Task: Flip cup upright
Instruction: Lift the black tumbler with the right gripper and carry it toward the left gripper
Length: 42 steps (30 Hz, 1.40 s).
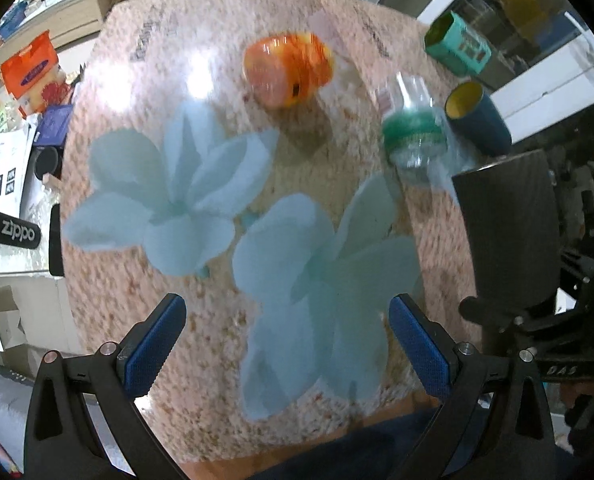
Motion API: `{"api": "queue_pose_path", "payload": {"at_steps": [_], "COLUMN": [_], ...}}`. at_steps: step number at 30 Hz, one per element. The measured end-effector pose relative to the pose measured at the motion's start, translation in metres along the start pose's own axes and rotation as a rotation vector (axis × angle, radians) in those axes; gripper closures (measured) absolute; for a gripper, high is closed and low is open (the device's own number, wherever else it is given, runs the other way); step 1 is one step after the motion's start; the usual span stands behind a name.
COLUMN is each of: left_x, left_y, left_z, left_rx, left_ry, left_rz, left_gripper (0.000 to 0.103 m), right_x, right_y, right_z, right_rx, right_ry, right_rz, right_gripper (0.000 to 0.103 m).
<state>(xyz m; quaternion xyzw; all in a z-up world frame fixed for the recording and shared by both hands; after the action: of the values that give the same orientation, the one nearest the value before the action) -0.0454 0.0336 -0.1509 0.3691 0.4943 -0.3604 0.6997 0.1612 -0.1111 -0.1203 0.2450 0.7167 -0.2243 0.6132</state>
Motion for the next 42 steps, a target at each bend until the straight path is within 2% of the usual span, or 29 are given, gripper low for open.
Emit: {"api": "queue_pose_path", "payload": {"at_steps": [8, 13, 14, 23, 24, 27, 29, 32, 34, 36, 38, 42], "left_x": [0.026, 0.036, 0.037, 0.044, 0.044, 0.044, 0.043, 0.042, 0.043, 0.044, 0.044, 0.041], "left_y": [-0.01, -0.009, -0.009, -0.007, -0.007, -0.008, -0.01, -0.012, -0.012, -0.012, -0.012, -0.011], "left_z": [0.012, 0.017, 0.018, 0.026, 0.025, 0.024, 0.023, 0.022, 0.024, 0.026, 0.029, 0.034], "left_rx": [0.029, 0.044, 0.043, 0.047, 0.042, 0.041, 0.044, 0.056, 0.06, 0.062, 0.068, 0.078], "left_ry": [-0.006, -0.002, -0.035, -0.044, -0.044, -0.041, -0.041, -0.031, -0.028, -0.027, -0.023, -0.008], "left_rz": [-0.041, -0.052, -0.058, -0.068, -0.069, -0.07, -0.071, -0.075, -0.079, -0.079, -0.079, -0.07], "left_gripper": [0.001, 0.001, 0.001, 0.001, 0.001, 0.001, 0.001, 0.001, 0.001, 0.001, 0.001, 0.001], "right_x": [0.048, 0.066, 0.069, 0.085, 0.087, 0.087, 0.079, 0.08, 0.067, 0.064, 0.061, 0.056], "right_y": [-0.004, 0.011, 0.015, 0.021, 0.013, 0.008, -0.017, -0.015, -0.016, -0.015, -0.014, -0.016], "right_z": [-0.009, -0.02, -0.021, -0.04, -0.039, -0.047, -0.035, -0.034, -0.015, -0.012, -0.01, -0.01], "right_rx": [0.048, 0.079, 0.085, 0.038, 0.036, 0.044, 0.044, 0.056, 0.062, 0.067, 0.074, 0.085], "right_ry": [-0.033, -0.048, -0.047, -0.127, -0.132, -0.116, -0.115, -0.103, -0.091, -0.089, -0.075, -0.011], "right_rz": [-0.034, -0.042, -0.047, -0.034, -0.033, -0.027, -0.027, -0.026, -0.021, -0.01, -0.001, 0.02], "right_gripper": [0.029, 0.028, 0.028, 0.027, 0.027, 0.027, 0.027, 0.027, 0.027, 0.026, 0.016, 0.012]}}
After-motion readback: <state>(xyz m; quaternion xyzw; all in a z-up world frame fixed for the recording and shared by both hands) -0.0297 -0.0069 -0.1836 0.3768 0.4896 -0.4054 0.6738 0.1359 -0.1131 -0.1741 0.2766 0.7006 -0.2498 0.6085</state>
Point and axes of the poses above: each gripper's, at about its wrist camera, not at the fingertips, and x roughly the way its jaws point, z to its right, y to its top, the point moved 2 cm from there along x, roughly the way its jaws point, and after that the axes turned 3 degrees about x, right-handed, at the moved point
